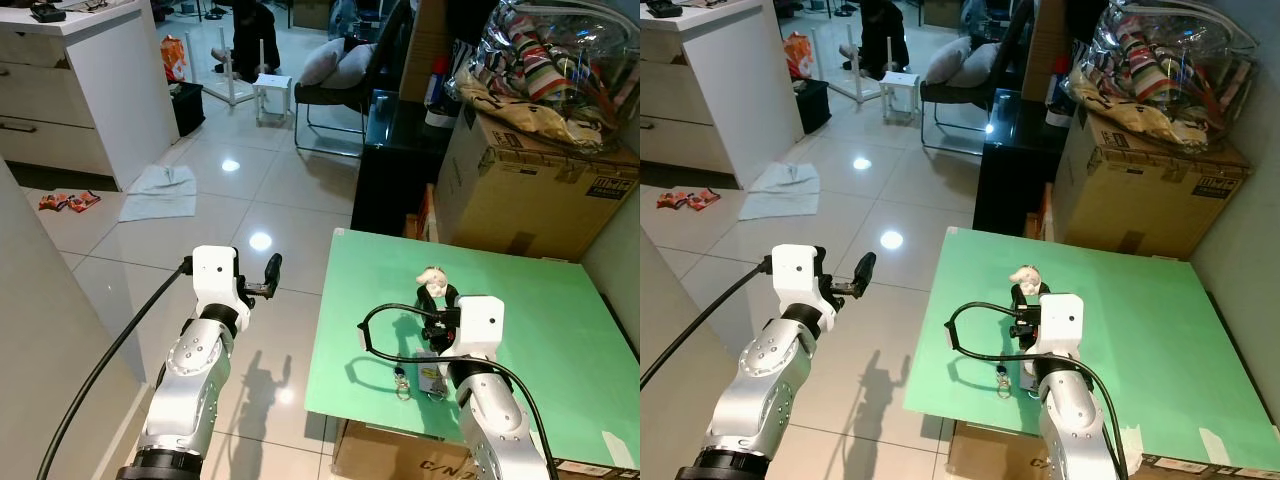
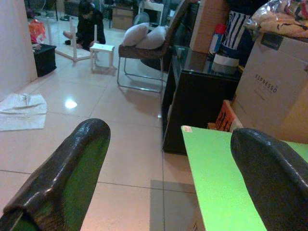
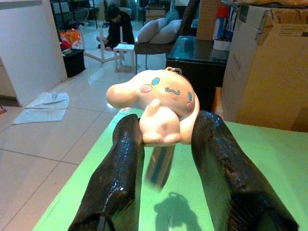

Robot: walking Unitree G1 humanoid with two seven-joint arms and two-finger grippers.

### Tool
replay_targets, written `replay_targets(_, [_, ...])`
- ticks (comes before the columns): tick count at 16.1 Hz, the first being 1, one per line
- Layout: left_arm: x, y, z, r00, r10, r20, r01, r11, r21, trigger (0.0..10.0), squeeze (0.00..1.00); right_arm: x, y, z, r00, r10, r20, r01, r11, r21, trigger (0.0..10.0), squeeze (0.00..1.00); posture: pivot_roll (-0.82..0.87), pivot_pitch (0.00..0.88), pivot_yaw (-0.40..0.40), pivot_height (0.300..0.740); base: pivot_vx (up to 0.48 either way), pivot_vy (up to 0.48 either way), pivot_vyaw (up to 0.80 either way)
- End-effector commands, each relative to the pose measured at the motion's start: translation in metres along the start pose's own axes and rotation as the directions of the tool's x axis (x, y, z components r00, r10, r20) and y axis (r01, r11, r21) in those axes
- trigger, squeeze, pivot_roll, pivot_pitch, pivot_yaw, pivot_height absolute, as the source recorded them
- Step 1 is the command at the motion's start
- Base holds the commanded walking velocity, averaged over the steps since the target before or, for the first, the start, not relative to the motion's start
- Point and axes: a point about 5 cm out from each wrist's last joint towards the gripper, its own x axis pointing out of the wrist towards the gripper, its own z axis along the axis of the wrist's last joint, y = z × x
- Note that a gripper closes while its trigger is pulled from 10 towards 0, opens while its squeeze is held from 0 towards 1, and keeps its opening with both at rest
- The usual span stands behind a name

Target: Hang keys on a hook

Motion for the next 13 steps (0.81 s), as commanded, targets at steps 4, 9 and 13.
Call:
replay_targets(4, [0.003, -0.002, 0.000, 1.000, -0.001, 0.007, 0.001, 1.000, 0.014, 10.0, 0.00, 0.004, 0.000, -0.004, 0.999, 0.031, -0.033, -0.030, 0.999, 0.033, 0.0, 0.00, -0.06, 0.000, -0.023, 0.740, 0.000, 0.000, 0.00])
replay_targets(9, [0.001, -0.001, -0.003, 1.000, -0.018, 0.002, 0.018, 1.000, 0.015, 10.0, 0.00, 0.002, -0.004, -0.011, 0.998, 0.002, -0.057, 0.001, 0.998, 0.058, 0.0, 0.00, -0.06, 0.000, -0.017, 0.740, -0.268, 0.000, 0.00])
replay_targets(13, [0.005, -0.004, -0.004, 0.999, -0.045, 0.000, 0.045, 0.999, 0.023, 10.0, 0.00, 0.007, -0.010, -0.003, 0.999, -0.030, -0.019, 0.032, 0.992, 0.119, 0.0, 0.00, -0.07, 0.000, -0.012, 0.740, -0.308, 0.000, 0.00])
